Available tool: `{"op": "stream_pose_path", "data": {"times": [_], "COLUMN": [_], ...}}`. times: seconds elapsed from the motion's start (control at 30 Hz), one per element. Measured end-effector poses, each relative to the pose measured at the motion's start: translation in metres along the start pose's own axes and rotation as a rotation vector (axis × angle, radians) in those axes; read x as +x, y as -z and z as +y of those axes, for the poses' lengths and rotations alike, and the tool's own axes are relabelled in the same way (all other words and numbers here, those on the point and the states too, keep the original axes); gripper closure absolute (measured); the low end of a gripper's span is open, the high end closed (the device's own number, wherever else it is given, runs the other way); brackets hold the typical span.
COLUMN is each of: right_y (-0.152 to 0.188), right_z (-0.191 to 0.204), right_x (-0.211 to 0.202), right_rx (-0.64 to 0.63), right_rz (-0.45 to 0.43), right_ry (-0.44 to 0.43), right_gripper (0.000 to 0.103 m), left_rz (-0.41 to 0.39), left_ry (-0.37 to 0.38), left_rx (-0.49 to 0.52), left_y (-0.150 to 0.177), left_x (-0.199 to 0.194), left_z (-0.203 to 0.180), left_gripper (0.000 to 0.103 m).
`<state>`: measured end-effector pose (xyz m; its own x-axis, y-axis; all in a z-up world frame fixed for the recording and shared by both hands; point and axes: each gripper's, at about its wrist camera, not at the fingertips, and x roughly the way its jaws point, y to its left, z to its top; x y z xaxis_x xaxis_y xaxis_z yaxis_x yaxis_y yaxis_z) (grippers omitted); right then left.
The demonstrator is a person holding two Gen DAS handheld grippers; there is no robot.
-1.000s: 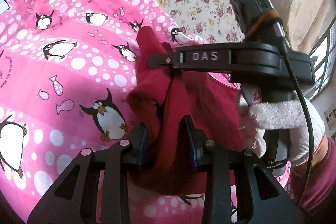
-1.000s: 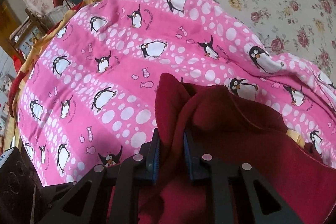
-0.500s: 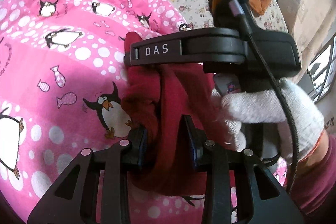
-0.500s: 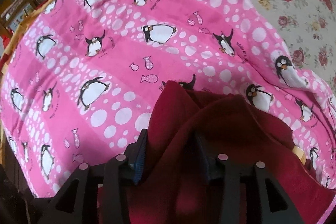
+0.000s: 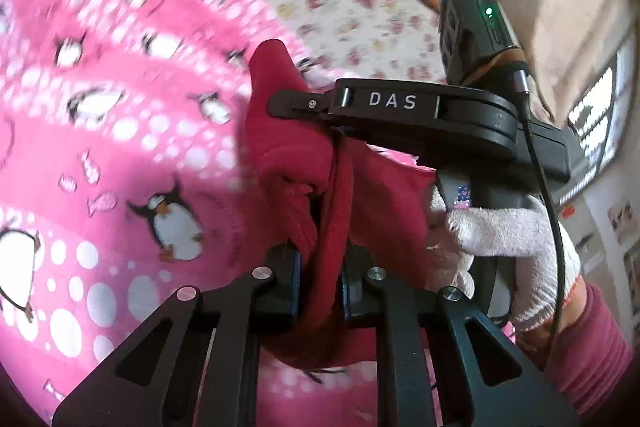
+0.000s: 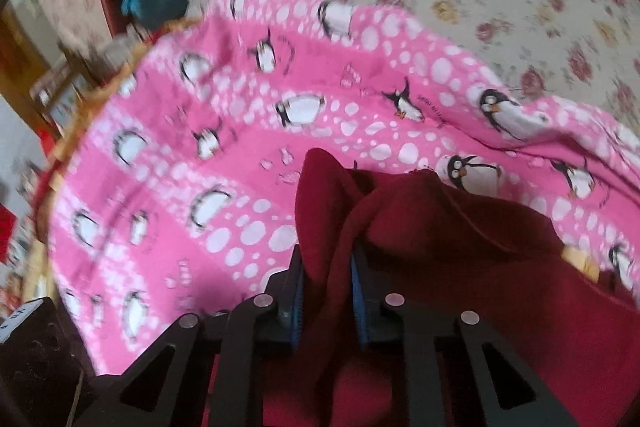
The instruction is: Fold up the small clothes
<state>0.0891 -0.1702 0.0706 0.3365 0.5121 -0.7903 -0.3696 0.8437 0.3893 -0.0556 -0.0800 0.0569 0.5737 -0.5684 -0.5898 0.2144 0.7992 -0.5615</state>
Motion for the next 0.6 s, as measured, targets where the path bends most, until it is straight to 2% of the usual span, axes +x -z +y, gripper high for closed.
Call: {"op": "stream_pose_path", "data": {"times": [0.13, 0.33, 0.6], "right_y": [0.005, 0.021, 0.059], "right_z": [-0.01, -0.035, -0.084], "right_x": [-0.043, -0.102, -0.174], "right_rx": [0.062, 0.144, 0.219], "right_rz": [-0.087, -0.182, -0.27], "right_ry": [-0.079, -0.133, -0.132], "right_gripper": [0.085, 0.085, 0.085], "left_rz": [-0.004, 0.013, 0.055], "left_ry": [0.001, -0.011, 0.013], "left_rx": [0.069, 0.197, 0.303], "left_y": [-0.001, -0.002, 0.007], "left_x": [-0.004, -0.004, 0.01], "left_z": [-0.031, -0.086, -0.151], "left_gripper": [0.091, 0.091, 0.091]}}
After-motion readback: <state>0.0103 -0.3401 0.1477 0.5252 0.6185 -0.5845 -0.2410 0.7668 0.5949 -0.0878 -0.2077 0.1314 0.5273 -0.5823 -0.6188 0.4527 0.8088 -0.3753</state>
